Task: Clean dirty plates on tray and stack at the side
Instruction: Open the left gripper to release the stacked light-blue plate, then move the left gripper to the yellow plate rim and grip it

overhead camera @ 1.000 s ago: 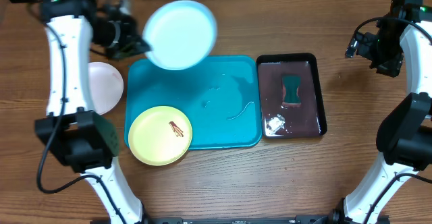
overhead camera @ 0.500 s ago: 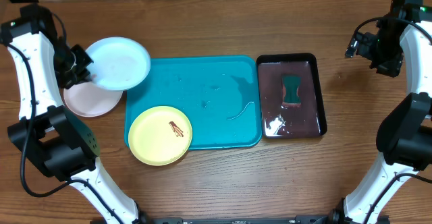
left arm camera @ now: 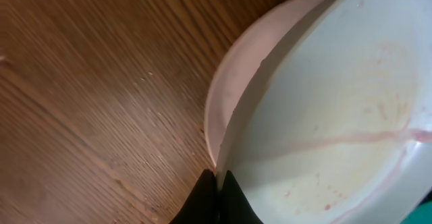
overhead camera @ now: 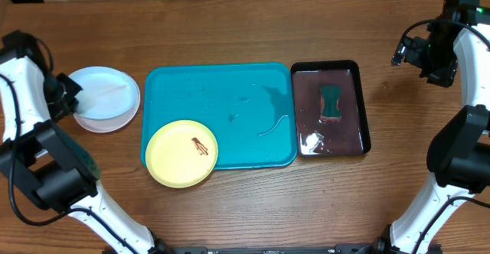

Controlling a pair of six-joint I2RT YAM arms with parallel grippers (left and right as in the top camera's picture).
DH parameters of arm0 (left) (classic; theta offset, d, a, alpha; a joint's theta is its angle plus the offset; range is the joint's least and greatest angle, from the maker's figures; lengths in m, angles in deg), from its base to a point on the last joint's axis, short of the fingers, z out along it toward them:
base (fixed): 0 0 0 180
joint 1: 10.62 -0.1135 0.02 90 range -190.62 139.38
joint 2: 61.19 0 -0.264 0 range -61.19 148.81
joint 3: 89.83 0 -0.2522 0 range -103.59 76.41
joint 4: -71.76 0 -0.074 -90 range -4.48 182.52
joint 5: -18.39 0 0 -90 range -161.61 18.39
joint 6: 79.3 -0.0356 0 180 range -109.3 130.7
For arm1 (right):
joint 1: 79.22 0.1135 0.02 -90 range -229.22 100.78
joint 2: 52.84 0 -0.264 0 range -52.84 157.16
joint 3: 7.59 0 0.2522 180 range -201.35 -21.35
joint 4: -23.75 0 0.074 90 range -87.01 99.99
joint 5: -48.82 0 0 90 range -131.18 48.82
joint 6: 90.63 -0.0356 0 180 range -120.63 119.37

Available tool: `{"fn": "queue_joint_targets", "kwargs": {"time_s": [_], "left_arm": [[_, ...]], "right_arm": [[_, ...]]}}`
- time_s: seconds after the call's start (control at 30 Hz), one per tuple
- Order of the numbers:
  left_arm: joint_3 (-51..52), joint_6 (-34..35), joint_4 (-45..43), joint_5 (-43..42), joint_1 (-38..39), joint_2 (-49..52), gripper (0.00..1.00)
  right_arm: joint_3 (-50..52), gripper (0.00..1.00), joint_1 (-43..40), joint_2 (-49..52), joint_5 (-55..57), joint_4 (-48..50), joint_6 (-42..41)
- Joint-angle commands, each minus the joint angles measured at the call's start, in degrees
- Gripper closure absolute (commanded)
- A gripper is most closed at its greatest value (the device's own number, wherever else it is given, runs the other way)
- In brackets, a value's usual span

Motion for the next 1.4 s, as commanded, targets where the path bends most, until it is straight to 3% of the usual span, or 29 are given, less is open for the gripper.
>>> {"fn": "queue_joint_targets", "kwargs": {"time_s": [0.0, 0.37, 0.73, 0.8, 0.87, 0.9, 0.93, 1.03, 1.17, 1.37], "left_arm": [[0.20, 1.07, -0.52, -0.55, -1.46, -0.28, 0.96], [0.20, -3.21, -2.01, -8.94, -0.92, -0.28, 0.96], [0.22, -3.23, -1.36, -6.40, -0.94, -0.28, 0.92], [0.22, -3.26, -1.33, -6.40, -0.94, -0.28, 0.81], [0.22, -3.23, -1.31, -6.43, -0.94, -0.28, 0.48], [0.22, -3.23, -1.31, -6.43, -0.94, -0.28, 0.37], [0.22, -3.26, -1.22, -6.51, -0.94, -0.28, 0.33], [0.22, -4.26, -0.07, -9.18, -0.94, -0.28, 0.38], [0.17, -10.10, 3.54, -21.18, -0.94, -1.29, 0.45], [0.20, -14.05, 11.89, -27.36, -0.81, -6.73, 0.47]], "right_arm": [[-1.14, 0.00, -0.15, -2.10, -0.28, 0.09, 0.00], [-1.14, 0.00, -0.15, -2.10, -0.28, 0.09, 0.00], [-1.14, 0.00, -0.15, -2.10, -0.28, 0.09, 0.00], [-1.14, 0.00, -0.15, -2.10, -0.28, 0.09, 0.00], [-1.14, 0.00, -0.15, -2.10, -0.28, 0.09, 0.00], [-1.14, 0.00, -0.15, -2.10, -0.28, 0.09, 0.00], [-1.14, 0.00, -0.15, -2.10, -0.28, 0.09, 0.00], [-1.14, 0.00, -0.15, -2.10, -0.28, 0.09, 0.00], [-1.14, 0.00, -0.15, -2.10, -0.28, 0.09, 0.00], [-1.14, 0.00, -0.15, -2.10, -0.28, 0.09, 0.00]]}}
